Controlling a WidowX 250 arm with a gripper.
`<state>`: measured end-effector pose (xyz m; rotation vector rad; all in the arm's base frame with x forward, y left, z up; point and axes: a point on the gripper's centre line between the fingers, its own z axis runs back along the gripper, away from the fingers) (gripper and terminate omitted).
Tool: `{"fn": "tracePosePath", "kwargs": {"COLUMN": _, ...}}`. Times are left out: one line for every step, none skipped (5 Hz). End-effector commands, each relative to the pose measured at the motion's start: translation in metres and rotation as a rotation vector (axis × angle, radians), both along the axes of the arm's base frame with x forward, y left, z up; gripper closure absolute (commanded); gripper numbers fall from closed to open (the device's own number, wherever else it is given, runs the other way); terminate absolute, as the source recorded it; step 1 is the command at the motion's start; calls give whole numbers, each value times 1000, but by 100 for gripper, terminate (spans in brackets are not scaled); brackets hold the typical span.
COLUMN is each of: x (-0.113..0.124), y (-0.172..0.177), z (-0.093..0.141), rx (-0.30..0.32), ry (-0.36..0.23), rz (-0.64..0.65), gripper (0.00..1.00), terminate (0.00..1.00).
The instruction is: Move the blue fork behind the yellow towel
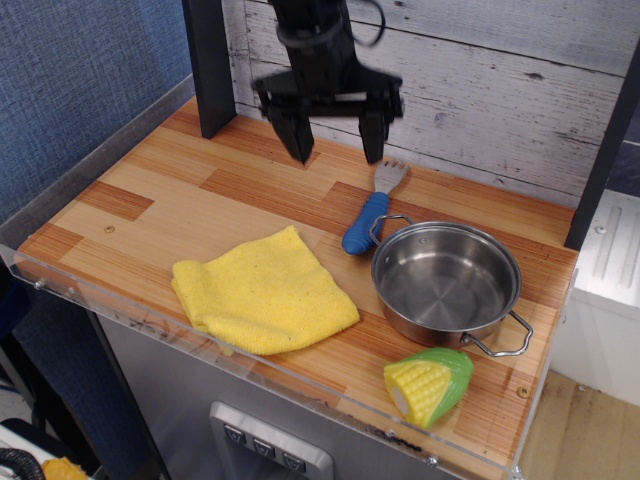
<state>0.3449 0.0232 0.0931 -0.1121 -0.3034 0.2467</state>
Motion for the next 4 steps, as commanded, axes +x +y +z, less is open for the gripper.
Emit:
{"fn": "tracePosePath", "kwargs": {"x": -19, "y": 8, "z": 56, "rx": -12, "ry": -143, "rz": 29, "gripper": 0, "terminate": 0}}
{"fn": "tracePosePath", "kwargs": {"x": -19, "y": 8, "z": 56, "rx": -12, "ry": -143, "rz": 29, "gripper": 0, "terminate": 0}}
{"fn": "tracePosePath", "kwargs": {"x": -19, "y": 8, "z": 56, "rx": -12, "ry": -143, "rz": 29, "gripper": 0, "terminate": 0}}
{"fn": "tracePosePath", "kwargs": {"x": -19, "y": 8, "z": 56, "rx": -12, "ry": -143, "rz": 29, "gripper": 0, "terminate": 100}}
